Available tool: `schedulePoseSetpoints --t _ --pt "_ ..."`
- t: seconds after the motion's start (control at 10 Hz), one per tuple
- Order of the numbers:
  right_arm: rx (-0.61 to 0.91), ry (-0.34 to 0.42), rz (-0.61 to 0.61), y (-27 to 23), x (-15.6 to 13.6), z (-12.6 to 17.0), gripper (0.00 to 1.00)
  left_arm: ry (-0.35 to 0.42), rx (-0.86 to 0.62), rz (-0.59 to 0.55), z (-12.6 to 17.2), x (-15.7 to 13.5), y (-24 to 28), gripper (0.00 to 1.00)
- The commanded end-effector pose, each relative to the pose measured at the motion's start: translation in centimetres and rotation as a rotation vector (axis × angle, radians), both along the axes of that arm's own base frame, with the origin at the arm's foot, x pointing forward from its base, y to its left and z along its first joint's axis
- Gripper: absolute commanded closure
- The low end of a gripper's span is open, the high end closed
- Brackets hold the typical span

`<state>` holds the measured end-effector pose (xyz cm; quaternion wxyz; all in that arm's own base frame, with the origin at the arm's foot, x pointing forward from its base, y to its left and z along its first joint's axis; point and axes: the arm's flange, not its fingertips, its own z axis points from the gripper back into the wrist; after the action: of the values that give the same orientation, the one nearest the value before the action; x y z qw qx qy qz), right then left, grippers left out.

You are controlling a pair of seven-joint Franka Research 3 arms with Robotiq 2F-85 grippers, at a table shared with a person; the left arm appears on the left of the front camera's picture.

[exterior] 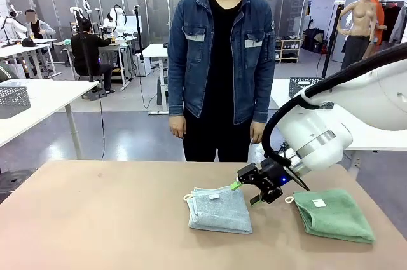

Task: Fold the towels and place them in the basket.
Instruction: Stack the folded Towel with hook on the right side of the table.

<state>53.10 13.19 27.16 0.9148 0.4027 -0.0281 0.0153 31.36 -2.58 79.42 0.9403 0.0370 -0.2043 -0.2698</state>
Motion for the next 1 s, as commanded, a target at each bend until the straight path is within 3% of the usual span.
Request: schedulePoseSetpoints --t 0.0,0.4,0.5,0.6,0.7,0.8,0.9 --pt "0.06 -0.006 0.012 0.0 0.2 -0.7 0.0 -0.005 0.003 0.002 0.1 -0.1 0.1 0.0" --pt "0.074 0.051 -0.011 0.2 0.6 -1.6 0.0 -0.005 0.003 0.002 0.1 -0.1 0.1 0.0" --pt "0.074 0.057 -0.008 0.5 0.6 -1.8 0.24 -0.005 0.003 0.002 0.1 -0.1 0.1 0.0" --pt "0.07 0.056 0.004 1.0 0.6 -1.8 0.58 -0.005 0.003 0.002 0.1 -0.1 0.1 0.0" --pt "0.061 0.06 0.011 1.4 0.6 -1.9 0.83 -0.005 0.003 0.002 0.1 -0.1 0.1 0.0" --pt "0.057 0.062 0.017 1.8 0.5 -1.9 1.0 -0.005 0.003 0.002 0.1 -0.1 0.1 0.0" --pt "0.047 0.065 0.02 2.3 0.5 -1.8 1.0 -0.005 0.003 0.002 0.1 -0.1 0.1 0.0"
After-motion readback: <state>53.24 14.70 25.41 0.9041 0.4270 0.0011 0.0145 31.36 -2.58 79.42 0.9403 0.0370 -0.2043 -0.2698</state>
